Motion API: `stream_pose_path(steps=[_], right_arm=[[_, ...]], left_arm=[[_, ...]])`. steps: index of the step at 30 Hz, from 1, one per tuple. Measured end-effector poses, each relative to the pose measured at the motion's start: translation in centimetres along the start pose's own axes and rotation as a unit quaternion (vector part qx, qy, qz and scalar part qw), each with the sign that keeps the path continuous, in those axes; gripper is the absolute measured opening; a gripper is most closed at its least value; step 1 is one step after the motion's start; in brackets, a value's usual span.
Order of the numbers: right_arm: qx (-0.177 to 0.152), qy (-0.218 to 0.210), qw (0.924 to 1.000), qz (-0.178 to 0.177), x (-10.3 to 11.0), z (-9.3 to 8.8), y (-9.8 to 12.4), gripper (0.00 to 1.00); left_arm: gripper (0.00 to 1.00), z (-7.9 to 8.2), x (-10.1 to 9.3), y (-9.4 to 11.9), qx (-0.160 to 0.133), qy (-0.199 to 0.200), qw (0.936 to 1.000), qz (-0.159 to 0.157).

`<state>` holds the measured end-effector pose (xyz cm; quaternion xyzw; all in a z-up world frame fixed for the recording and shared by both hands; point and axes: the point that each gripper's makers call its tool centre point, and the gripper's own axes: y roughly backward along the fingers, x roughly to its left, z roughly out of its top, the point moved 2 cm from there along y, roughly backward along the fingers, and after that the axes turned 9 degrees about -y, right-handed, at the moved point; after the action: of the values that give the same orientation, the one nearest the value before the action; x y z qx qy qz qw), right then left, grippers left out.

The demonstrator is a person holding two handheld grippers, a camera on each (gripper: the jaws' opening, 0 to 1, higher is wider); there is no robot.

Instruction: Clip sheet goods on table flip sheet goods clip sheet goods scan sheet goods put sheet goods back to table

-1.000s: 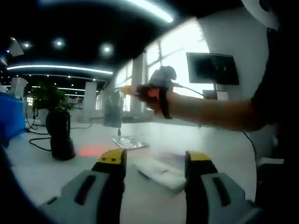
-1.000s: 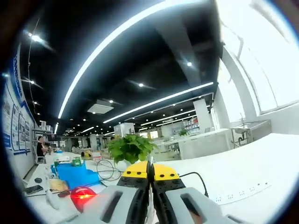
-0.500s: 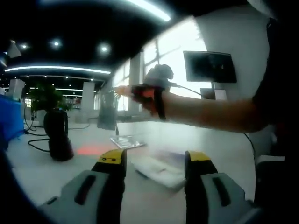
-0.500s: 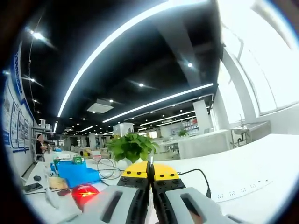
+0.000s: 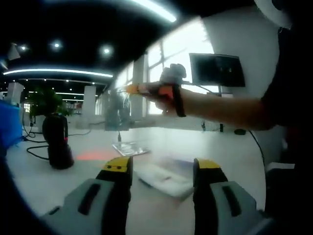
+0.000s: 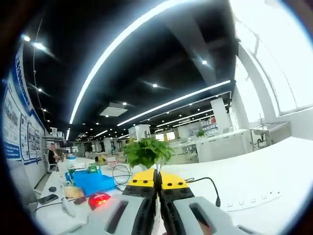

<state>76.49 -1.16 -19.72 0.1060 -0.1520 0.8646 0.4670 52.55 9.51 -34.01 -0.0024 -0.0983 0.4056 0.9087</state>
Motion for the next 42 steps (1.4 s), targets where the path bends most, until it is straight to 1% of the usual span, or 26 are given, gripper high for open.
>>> stream_pose_path(steps=[4,6,7,9,10,11,12,14,17,20,22,26,28,33,35,39,42], right_arm=[[0.018,0.021,0.9995,0.012,-0.3,-0.3,0.8,0.0],[0.029,0.02,0.9992,0.019,-0.7,-0.2,1.1,0.0],[0.037,0.025,0.9987,0.026,-0.8,-0.3,1.3,0.0],[0.049,0.034,0.9964,0.06,-0.4,-0.4,1.8,0.0],[0.054,0.036,0.9956,0.068,-0.3,-0.4,1.9,0.0],[0.057,0.049,0.9954,0.06,-0.7,-0.5,2.2,0.0],[0.063,0.053,0.9945,0.064,-0.9,-0.6,2.3,0.0],[0.074,0.045,0.9937,0.071,-1.2,-0.8,2.6,0.0],[0.082,0.05,0.9922,0.078,-1.3,-1.0,3.1,0.0],[0.085,0.061,0.9909,0.085,-1.3,-1.1,3.5,0.0],[0.082,0.078,0.9882,0.103,-1.2,-1.1,3.8,0.0],[0.089,0.097,0.9844,0.118,-1.8,-1.4,4.2,0.0],[0.092,0.097,0.9824,0.131,-2.0,-1.6,4.5,0.0],[0.097,0.094,0.9774,0.162,-1.7,-2.1,5.0,0.0],[0.102,0.096,0.9744,0.176,-1.4,-2.5,5.2,0.0],[0.108,0.099,0.9711,0.188,-1.4,-3.1,5.3,0.0],[0.11,0.093,0.9709,0.191,-1.8,-3.2,5.3,0.0]], left_arm=[[0.42,0.0,-0.1,0.0,-0.001,0.0,1.0,-0.001],[0.42,0.1,0.1,0.0,-0.001,0.003,1.0,0.001],[0.42,0.0,0.2,0.0,-0.001,0.004,1.0,0.002],[0.42,0.0,0.3,-0.1,0.001,0.005,1.0,0.004],[0.42,0.0,0.3,-0.1,0.001,0.005,1.0,0.004],[0.42,0.1,0.2,-0.1,-0.002,0.008,1.0,0.002],[0.42,0.2,0.1,0.0,-0.007,0.013,0.9999,-0.001],[0.42,0.3,0.1,0.0,-0.008,0.015,0.9998,-0.002],[0.42,0.1,0.2,-0.1,-0.005,0.016,0.9999,0.0],[0.42,-0.1,0.2,-0.1,0.0,0.009,1.0,0.002],[0.42,-0.1,0.2,-0.1,0.003,0.008,1.0,0.003],[0.42,-0.2,0.2,-0.1,0.006,0.007,0.9999,0.005],[0.42,-0.3,0.3,-0.1,0.008,0.005,0.9999,0.006],[0.42,-0.3,0.4,0.0,0.009,0.003,0.9999,0.008],[0.42,-0.3,0.3,-0.1,0.01,0.002,0.9999,0.008],[0.42,-0.4,0.3,-0.1,0.014,0.0,0.9999,0.009],[0.42,-0.5,0.3,-0.2,0.017,-0.003,0.9998,0.011]])
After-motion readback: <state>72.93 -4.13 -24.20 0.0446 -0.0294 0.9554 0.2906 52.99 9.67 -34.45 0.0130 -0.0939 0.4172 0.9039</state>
